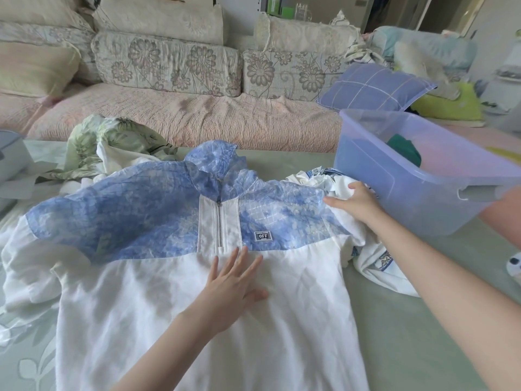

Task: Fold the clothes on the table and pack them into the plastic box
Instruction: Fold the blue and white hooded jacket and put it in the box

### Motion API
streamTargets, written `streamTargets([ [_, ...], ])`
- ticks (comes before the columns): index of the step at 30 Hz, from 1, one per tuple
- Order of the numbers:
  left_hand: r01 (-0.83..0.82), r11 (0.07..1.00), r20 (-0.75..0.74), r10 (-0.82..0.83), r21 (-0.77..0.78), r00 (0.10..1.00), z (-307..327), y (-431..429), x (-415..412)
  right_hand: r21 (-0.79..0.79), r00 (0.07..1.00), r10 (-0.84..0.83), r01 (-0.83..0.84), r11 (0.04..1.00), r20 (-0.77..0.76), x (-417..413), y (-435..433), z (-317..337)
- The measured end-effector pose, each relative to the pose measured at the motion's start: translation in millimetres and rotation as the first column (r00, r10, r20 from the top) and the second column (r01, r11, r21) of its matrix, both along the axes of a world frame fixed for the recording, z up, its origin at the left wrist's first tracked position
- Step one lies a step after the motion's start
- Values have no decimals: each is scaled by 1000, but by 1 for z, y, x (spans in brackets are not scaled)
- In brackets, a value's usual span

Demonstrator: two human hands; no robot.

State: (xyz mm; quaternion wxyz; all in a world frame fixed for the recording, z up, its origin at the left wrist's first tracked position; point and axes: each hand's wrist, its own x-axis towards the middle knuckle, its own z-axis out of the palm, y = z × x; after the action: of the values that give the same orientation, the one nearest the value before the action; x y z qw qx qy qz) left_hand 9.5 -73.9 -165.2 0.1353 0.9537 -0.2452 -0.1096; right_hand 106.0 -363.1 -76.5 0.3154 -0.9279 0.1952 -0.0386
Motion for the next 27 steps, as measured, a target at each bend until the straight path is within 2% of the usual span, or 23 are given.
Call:
streamTargets([
  [2,-1,1000,7,1,-11,1000,-2,-4,3,-95,994,28,-39,995,-107,5,2,2],
  [3,0,1000,12,0,-11,1000,-3,-5,4,-149,994,18,-33,988,-104,5,4,3],
  [5,2,1000,15,-2,-7,1000,-3,-7,7,-196,1000,-18,16,981,-11,8,1,-2],
  [10,-25,999,-56,26,25,998,4,-18,11,-136,960,-113,151,979,256,6,-4,-17],
  [14,-3,998,-6,3,58,1000,-5,-20,14,-32,820,-315,375,927,479,8,-15,-1],
  [16,-9,998,0,9,55,1000,-8,-20,13,-82,778,-289,398,914,557,9,-21,8],
  [17,-16,999,-1,16,50,1000,-10,-20,13,-170,791,-220,376,911,571,11,-23,11],
  [19,-32,999,3,31,39,1000,-9,-20,13,-493,861,33,259,831,507,14,-22,13],
  [20,-34,999,8,34,41,999,-10,-20,13,-662,904,144,178,728,402,14,-20,13],
  [22,-39,998,6,38,40,999,-11,-20,14,-840,962,194,58,539,191,14,-16,12],
  [23,-38,998,0,38,41,999,-11,-20,14,-874,973,184,30,486,135,13,-15,12],
  [24,-36,998,-2,36,44,999,-10,-20,14,-884,980,177,2,467,96,13,-16,12],
  [25,-33,998,-2,33,46,999,-10,-20,14,-870,984,173,-44,491,48,12,-17,12],
  [27,-29,998,2,29,51,1000,-9,-20,14,-759,974,174,-224,612,-148,11,-16,15],
])
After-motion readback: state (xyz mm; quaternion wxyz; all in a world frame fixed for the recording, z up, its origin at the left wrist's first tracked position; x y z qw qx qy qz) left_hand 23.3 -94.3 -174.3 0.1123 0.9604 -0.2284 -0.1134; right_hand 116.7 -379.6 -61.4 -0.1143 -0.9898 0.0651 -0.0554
